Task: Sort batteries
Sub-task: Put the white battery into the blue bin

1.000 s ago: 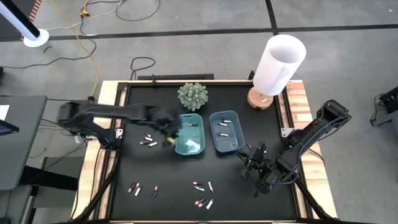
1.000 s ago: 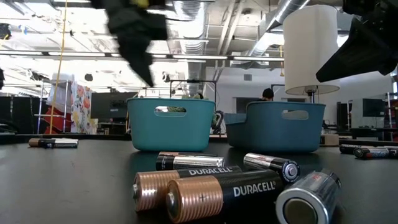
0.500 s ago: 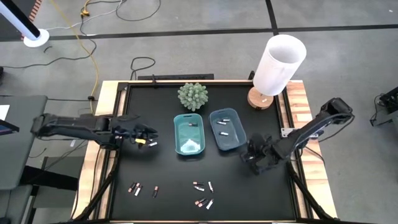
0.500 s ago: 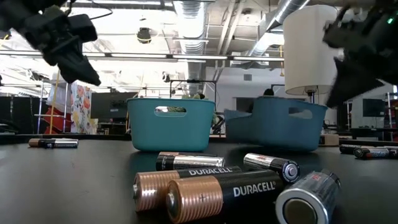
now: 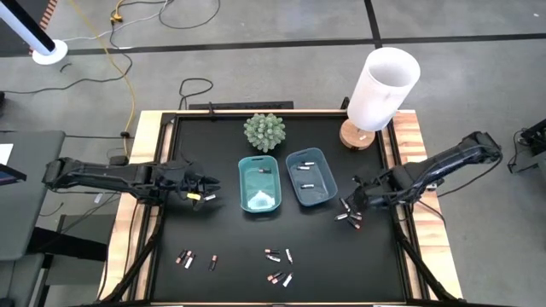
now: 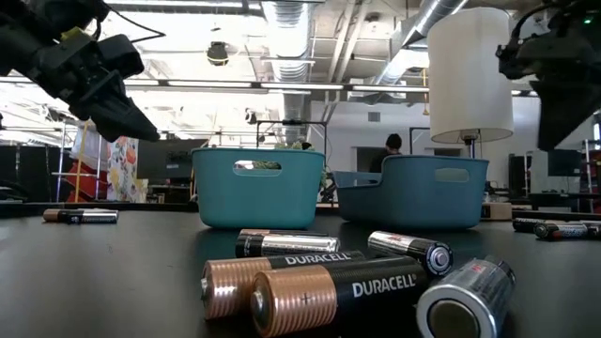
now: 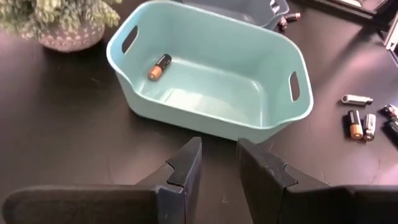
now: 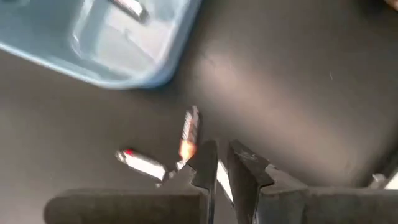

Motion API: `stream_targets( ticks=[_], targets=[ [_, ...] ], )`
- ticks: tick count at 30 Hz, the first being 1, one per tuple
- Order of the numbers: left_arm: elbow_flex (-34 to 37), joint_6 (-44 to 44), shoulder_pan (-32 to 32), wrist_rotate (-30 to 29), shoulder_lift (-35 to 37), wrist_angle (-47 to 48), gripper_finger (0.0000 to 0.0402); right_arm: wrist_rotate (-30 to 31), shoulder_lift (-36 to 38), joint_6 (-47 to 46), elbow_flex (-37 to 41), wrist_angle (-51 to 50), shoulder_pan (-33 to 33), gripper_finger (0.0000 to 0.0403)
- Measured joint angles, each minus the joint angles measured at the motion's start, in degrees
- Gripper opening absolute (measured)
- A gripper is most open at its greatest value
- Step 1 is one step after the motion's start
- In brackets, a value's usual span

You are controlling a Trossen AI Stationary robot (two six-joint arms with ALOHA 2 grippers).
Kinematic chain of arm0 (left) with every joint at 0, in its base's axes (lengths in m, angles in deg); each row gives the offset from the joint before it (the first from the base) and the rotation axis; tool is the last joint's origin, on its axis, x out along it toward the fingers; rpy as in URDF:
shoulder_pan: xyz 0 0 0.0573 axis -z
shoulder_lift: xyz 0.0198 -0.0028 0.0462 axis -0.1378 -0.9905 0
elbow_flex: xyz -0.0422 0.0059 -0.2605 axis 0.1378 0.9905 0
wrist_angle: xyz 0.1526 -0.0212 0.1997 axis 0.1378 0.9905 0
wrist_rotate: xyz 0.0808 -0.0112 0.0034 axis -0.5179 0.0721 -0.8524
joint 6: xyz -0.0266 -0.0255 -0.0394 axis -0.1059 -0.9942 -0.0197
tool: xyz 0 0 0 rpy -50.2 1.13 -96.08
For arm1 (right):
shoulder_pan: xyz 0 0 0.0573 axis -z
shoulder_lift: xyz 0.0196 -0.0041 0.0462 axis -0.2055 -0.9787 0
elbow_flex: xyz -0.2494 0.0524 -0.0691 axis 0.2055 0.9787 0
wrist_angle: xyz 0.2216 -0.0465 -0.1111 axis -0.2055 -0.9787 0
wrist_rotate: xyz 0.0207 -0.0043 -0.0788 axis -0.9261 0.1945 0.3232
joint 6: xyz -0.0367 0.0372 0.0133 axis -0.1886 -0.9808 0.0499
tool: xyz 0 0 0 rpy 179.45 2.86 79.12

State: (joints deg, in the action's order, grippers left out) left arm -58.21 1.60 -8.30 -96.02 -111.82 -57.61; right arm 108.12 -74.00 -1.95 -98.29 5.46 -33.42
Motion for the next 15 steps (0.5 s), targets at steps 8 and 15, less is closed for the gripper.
stream_targets(
  ticks=[8,15],
  targets=[
    [0.68,-1.04,0.67,0.0,0.0,-0.21,0.0097,-9.26,-0.33,6.64,0.0,-5.2,4.99,0.0069],
    [0.68,-1.81,2.28,0.0,0.0,-0.52,0.0097,-10.68,-3.94,11.98,0.0,-6.1,7.5,0.0124]
  ],
)
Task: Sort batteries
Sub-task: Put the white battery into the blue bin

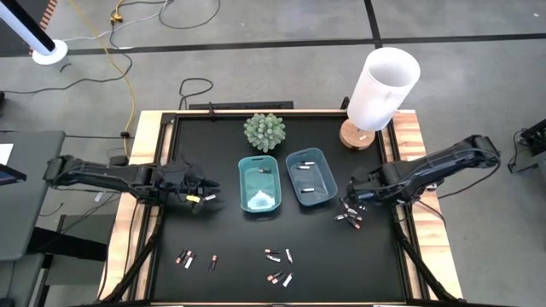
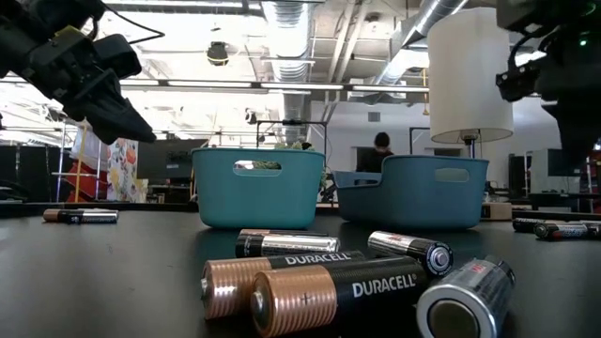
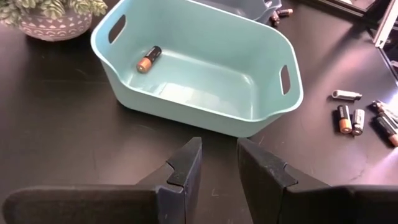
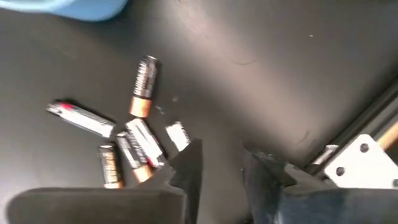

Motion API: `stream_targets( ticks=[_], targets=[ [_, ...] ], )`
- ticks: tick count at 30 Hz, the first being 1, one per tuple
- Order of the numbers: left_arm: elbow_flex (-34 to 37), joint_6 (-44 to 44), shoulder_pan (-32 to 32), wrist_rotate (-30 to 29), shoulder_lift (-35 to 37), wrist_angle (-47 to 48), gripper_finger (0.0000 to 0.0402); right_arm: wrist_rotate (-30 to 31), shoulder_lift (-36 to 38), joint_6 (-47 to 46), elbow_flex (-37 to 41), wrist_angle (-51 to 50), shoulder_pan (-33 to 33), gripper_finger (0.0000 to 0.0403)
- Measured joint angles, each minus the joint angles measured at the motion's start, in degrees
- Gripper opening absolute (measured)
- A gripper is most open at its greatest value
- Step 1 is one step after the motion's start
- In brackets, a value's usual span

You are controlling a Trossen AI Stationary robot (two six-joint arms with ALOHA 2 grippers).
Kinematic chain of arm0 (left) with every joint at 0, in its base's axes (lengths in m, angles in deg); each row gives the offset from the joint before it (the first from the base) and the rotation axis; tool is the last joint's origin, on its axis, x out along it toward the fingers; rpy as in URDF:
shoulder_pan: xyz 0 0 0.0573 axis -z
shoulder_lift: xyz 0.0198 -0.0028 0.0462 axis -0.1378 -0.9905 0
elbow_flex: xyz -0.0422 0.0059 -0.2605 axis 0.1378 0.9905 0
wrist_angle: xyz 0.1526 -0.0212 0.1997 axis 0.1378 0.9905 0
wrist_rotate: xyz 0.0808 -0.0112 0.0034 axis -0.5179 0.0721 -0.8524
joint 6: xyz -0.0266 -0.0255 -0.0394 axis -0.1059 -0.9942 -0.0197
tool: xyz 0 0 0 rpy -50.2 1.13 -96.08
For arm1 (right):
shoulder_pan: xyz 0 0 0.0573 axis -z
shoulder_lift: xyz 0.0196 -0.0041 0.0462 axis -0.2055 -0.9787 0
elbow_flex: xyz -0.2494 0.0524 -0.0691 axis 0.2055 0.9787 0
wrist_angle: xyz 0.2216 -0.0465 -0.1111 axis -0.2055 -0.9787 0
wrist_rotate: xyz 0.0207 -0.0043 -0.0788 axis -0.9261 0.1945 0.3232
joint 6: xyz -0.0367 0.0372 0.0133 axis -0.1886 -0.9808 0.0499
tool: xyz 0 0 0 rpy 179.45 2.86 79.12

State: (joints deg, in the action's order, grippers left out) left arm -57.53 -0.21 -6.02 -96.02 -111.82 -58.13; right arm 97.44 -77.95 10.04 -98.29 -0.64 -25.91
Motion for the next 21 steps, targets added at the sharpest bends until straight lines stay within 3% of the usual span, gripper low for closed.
stream_targets(
  ticks=[7,13,21],
  targets=[
    [0.02,-2.09,1.2,-0.02,0.0,-1.37,0.0097,-0.62,-6.21,5.89,1.87,0.25,-0.23,0.0172],
    [0.01,-1.51,3.55,-0.02,0.0,-2.82,0.0097,-8.15,-7.65,9.0,8.52,9.67,-0.51,0.0156],
    [0.02,-1.51,4.95,-0.04,0.0,-2.99,0.0097,-8.82,-4.71,9.07,11.41,12.39,-1.69,0.0142]
  ],
)
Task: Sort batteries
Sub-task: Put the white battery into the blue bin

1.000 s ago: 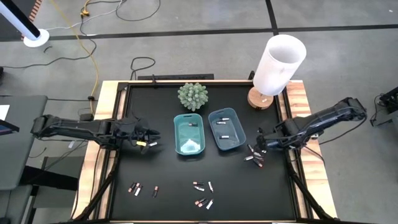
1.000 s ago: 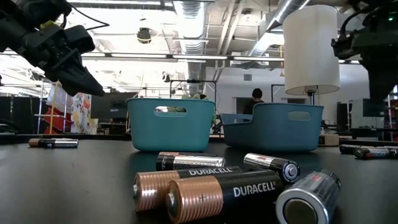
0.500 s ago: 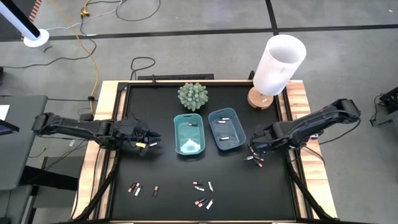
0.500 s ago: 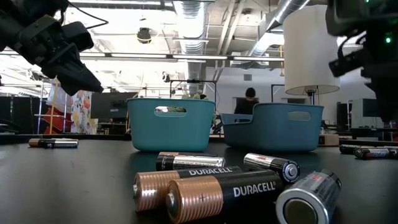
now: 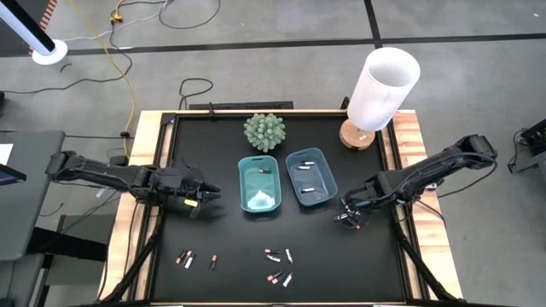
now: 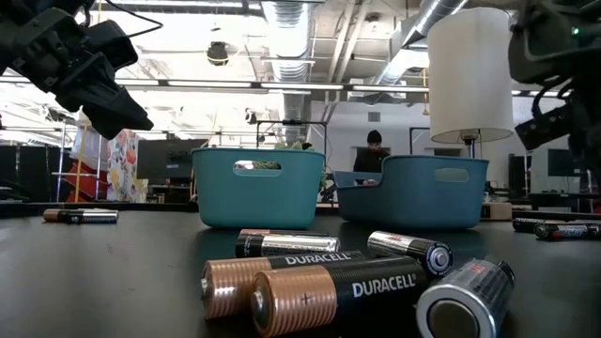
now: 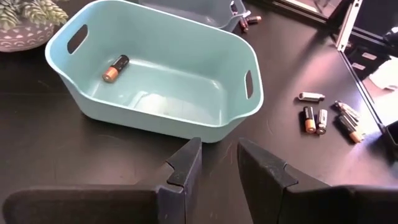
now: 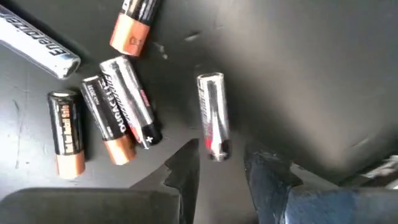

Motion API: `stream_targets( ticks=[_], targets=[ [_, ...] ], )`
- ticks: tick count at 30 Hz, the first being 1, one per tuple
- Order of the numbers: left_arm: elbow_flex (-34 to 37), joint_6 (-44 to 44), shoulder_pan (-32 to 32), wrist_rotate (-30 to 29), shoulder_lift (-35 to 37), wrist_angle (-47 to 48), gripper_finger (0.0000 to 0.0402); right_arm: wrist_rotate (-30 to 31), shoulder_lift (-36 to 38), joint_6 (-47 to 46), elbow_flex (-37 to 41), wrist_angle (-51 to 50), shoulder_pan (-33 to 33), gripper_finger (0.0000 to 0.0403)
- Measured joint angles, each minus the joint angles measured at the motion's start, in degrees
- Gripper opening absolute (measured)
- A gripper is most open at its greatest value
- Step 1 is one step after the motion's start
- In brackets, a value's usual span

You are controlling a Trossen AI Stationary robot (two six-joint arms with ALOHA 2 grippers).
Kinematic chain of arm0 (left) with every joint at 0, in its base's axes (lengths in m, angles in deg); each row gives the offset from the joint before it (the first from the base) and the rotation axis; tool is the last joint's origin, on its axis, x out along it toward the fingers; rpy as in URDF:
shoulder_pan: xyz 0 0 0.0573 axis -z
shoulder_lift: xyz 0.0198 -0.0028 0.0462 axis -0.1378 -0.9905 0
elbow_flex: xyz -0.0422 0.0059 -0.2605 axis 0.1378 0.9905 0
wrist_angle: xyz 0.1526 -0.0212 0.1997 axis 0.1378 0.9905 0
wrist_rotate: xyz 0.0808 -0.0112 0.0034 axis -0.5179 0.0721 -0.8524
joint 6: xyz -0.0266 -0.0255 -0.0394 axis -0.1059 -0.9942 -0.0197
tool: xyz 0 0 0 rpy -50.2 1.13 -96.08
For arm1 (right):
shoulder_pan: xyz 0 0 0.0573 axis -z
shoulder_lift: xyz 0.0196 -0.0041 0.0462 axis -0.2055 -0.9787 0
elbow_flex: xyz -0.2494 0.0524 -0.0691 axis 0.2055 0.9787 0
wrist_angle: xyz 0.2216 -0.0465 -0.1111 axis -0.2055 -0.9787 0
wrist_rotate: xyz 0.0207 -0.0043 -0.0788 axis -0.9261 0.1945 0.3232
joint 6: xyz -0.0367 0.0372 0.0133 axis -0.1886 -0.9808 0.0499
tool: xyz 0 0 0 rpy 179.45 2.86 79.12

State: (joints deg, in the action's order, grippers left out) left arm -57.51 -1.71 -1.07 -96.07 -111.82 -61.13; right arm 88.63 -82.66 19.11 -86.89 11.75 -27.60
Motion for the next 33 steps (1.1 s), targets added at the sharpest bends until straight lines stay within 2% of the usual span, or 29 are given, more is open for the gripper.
stream_targets(
  ticks=[7,13,18,26,29,33],
  targets=[
    [-0.02,0.0,0.0,-0.21,0.0,-0.08,0.0097,0.09,3.7,0.28,-0.07,0.46,0.08,0.0141],
    [-0.01,0.0,0.0,-0.24,0.0,-0.07,0.0097,0.24,2.93,0.37,2.39,1.35,0.08,0.0138],
    [-0.02,0.0,0.0,-0.24,0.0,-0.07,0.0097,-0.02,2.56,0.05,4.83,6.61,0.08,0.0138],
    [-0.02,-0.31,0.0,-0.22,0.0,-0.03,0.0097,0.05,2.58,-0.14,5.07,7.16,0.08,0.0136],
    [-0.02,-0.38,0.0,-0.22,0.0,-0.02,0.0097,1.5,2.56,-0.14,5.08,7.19,0.12,0.0122],
    [-0.02,-0.42,0.0,-0.22,0.0,-0.02,0.0097,2.7,2.56,-0.85,5.11,7.56,0.13,0.008]
  ],
)
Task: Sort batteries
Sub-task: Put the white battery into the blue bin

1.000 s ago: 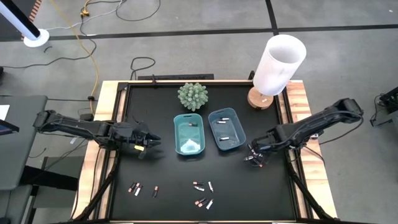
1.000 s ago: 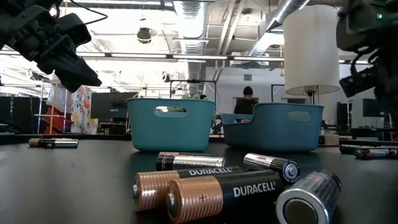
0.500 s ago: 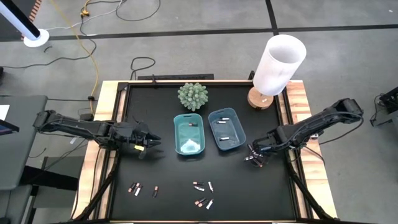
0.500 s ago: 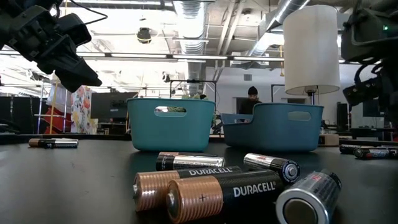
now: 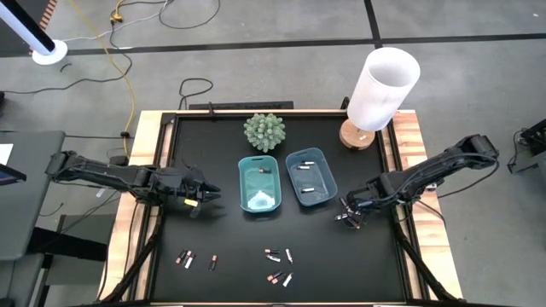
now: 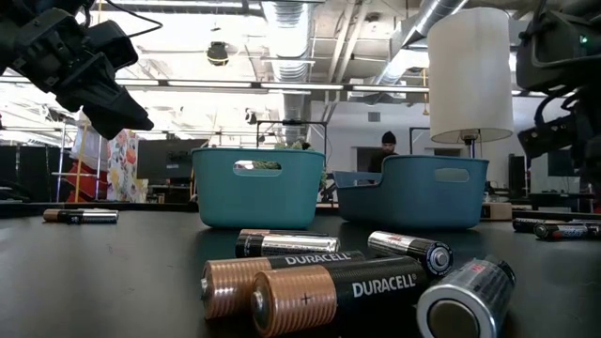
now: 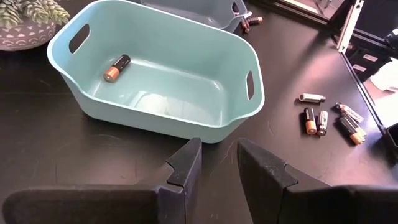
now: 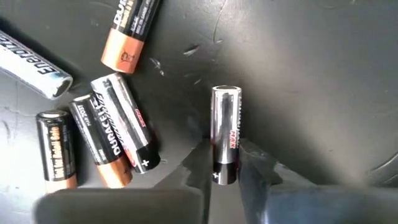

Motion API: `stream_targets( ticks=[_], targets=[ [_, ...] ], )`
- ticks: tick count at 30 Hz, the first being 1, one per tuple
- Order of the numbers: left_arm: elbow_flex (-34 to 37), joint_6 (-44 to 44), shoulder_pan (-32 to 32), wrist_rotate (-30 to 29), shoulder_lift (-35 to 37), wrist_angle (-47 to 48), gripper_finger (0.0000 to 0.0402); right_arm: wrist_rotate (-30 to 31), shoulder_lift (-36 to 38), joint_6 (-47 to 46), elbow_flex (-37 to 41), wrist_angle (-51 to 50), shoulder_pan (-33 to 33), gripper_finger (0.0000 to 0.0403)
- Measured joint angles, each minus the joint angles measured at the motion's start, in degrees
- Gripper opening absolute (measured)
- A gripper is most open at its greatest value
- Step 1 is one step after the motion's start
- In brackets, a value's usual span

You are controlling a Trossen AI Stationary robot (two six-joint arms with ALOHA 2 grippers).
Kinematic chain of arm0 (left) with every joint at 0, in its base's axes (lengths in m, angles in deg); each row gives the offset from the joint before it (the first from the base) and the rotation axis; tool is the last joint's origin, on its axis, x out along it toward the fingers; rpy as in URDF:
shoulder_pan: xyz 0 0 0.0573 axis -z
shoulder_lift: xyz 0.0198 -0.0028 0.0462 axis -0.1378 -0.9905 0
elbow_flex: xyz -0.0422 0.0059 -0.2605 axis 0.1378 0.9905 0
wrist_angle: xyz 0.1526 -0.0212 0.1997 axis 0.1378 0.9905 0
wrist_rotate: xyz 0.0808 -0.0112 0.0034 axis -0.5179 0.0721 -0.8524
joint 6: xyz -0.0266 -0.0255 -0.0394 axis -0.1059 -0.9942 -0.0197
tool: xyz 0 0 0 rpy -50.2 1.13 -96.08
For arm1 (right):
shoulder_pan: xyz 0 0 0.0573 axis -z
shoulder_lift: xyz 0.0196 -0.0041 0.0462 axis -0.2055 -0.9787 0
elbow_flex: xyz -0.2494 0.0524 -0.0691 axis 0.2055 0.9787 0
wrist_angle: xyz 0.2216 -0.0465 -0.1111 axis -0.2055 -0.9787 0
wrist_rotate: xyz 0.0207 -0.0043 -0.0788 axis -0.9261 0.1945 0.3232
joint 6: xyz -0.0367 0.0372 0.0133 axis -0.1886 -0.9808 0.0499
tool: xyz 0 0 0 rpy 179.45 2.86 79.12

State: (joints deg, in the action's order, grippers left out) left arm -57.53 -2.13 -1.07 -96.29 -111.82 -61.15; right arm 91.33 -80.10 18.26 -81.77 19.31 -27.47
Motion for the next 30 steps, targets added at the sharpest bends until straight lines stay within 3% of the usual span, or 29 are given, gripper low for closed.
stream_targets(
  ticks=[6,15,23,30],
  targets=[
    [0.0,0.58,-0.02,0.01,0.0,0.08,0.0097,-0.06,0.18,-1.48,-0.13,0.24,0.0,0.0012],
    [0.0,10.05,-0.02,0.02,0.0,0.85,0.0097,1.44,0.07,-4.81,-5.06,-5.62,-0.87,0.0012],
    [0.0,11.17,-0.02,0.02,-0.01,1.01,0.0097,6.92,0.07,-4.8,-17.15,-17.15,-2.28,0.0012],
    [0.0,12.67,-0.02,0.02,-0.01,1.02,0.0097,14.31,0.07,-4.62,-29.47,-24.7,0.54,0.0012]
  ],
)
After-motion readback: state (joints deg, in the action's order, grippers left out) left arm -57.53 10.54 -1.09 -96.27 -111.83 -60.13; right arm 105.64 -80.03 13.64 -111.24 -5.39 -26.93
